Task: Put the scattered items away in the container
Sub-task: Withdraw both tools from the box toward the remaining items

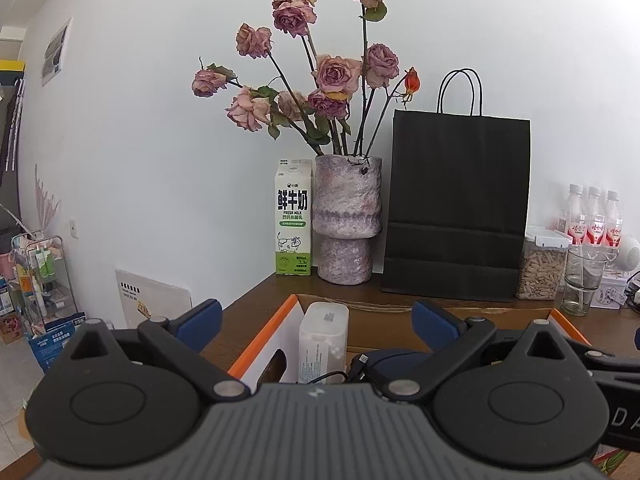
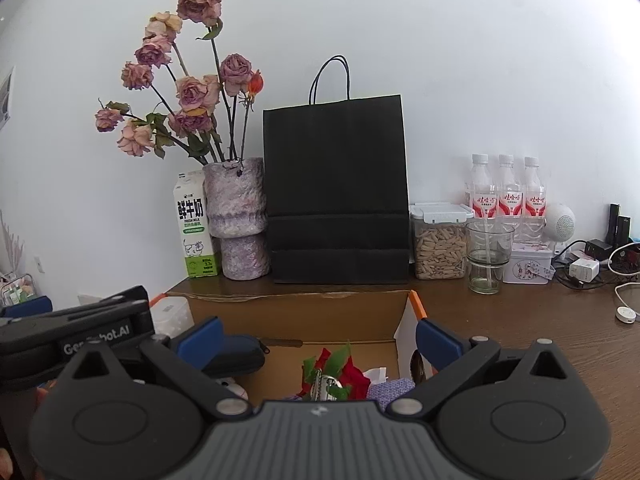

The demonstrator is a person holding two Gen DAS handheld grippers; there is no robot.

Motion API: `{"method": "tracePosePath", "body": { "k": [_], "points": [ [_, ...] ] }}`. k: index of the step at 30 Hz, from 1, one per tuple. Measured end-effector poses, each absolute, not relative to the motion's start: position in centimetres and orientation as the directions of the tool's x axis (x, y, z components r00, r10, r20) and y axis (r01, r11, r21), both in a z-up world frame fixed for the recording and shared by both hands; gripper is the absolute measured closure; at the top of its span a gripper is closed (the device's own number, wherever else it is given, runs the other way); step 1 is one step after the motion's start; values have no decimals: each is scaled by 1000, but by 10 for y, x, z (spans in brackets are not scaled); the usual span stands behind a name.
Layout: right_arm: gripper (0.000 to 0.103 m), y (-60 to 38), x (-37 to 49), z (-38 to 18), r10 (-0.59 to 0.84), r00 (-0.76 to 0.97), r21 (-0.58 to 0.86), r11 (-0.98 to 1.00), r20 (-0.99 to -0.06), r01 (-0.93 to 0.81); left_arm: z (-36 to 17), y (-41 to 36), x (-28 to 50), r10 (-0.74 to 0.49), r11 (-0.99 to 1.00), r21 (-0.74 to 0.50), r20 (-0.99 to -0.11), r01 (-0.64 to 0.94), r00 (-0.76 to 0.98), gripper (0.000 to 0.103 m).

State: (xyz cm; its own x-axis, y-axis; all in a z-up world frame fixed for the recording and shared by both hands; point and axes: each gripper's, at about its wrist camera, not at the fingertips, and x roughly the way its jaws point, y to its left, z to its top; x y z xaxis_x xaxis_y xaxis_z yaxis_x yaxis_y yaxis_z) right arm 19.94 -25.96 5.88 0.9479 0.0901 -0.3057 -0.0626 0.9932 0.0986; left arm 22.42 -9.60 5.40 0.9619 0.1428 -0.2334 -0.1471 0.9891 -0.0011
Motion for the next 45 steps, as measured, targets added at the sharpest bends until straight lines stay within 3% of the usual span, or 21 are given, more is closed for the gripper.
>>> {"method": "tracePosePath", "body": {
  "k": [27,45],
  "points": [
    [0,-262,193,60,92,942,113,992,-323,-58,52,-100,221,146,989,-1,-246,-151,958,0],
    [0,-262,138,92,121,955,92,991,-272,-100,80,-90,173,98,994,-21,-234,-106,967,0]
  ]
}}
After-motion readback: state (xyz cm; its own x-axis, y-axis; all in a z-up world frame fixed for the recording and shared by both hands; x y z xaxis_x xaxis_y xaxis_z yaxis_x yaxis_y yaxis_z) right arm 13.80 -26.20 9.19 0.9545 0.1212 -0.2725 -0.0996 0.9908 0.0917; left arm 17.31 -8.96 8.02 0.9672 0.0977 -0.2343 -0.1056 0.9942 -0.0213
